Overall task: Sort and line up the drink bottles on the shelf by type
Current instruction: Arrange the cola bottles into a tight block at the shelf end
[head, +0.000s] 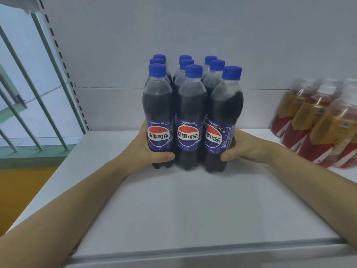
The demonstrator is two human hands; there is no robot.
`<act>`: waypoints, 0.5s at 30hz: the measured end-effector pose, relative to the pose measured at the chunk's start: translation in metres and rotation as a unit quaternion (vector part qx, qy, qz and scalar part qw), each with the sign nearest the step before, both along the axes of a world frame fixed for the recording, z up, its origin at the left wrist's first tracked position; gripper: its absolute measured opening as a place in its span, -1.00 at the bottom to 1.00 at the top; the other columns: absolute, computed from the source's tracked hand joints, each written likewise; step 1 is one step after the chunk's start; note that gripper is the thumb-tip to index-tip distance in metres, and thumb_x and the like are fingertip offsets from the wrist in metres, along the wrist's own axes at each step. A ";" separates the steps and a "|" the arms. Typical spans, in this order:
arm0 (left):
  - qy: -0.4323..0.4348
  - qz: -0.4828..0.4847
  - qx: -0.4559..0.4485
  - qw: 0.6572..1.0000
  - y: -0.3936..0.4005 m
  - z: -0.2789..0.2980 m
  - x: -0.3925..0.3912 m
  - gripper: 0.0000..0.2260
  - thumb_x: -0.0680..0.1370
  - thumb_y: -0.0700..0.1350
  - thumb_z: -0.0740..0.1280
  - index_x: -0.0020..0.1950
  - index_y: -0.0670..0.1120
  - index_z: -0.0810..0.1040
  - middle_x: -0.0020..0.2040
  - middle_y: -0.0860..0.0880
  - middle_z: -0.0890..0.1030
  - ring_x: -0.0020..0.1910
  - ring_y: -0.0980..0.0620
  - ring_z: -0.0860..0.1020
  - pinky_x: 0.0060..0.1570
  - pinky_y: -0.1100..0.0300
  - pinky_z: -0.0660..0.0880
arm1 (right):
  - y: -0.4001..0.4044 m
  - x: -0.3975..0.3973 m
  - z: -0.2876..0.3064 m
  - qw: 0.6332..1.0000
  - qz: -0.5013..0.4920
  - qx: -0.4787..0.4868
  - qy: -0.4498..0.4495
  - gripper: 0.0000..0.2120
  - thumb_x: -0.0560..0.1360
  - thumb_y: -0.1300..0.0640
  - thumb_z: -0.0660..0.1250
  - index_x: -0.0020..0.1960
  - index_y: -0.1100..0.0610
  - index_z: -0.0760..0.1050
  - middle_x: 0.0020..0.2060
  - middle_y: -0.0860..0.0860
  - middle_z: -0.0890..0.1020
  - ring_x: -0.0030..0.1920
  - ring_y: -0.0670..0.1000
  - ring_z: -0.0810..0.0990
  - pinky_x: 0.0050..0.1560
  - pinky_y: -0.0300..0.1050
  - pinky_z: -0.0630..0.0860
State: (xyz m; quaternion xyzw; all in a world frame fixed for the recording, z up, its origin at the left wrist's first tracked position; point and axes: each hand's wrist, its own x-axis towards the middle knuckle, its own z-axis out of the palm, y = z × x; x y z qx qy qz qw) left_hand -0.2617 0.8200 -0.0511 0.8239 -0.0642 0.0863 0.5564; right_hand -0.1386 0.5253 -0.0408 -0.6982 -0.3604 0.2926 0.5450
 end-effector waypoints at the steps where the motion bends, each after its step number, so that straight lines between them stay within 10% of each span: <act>1: -0.002 -0.003 -0.001 1.000 0.000 -0.001 0.000 -0.14 0.28 -0.05 0.64 0.49 -0.05 0.28 0.14 -0.01 0.67 0.00 -0.08 0.70 -0.07 -0.23 0.65 | 0.001 -0.003 0.000 1.000 -0.011 -0.007 -0.013 -0.14 0.29 0.31 0.57 0.51 0.12 0.27 0.29 0.05 0.61 0.28 0.09 0.59 0.20 -0.10 0.55; 7: -0.006 0.011 0.002 1.000 -0.003 -0.002 -0.002 -0.25 0.33 -0.10 0.59 0.44 -0.05 0.33 0.06 0.05 0.69 -0.07 -0.05 0.70 -0.19 -0.05 0.68 | 0.014 -0.018 -0.004 0.993 -0.102 0.008 -0.062 -0.37 0.45 0.42 0.45 0.43 0.14 0.32 0.00 -0.25 0.71 0.02 -0.22 0.67 -0.04 -0.38 0.55; 15: -0.020 0.024 0.017 0.999 -0.007 -0.007 -0.006 -0.20 0.34 -0.18 0.64 0.46 0.01 0.30 -0.03 0.05 0.70 -0.26 0.00 0.67 -0.29 0.15 0.61 | 0.022 -0.022 -0.019 0.977 -0.170 0.042 -0.123 -0.13 0.30 0.08 0.64 0.49 0.04 0.28 0.28 -0.07 0.60 0.23 -0.06 0.61 0.13 -0.24 0.57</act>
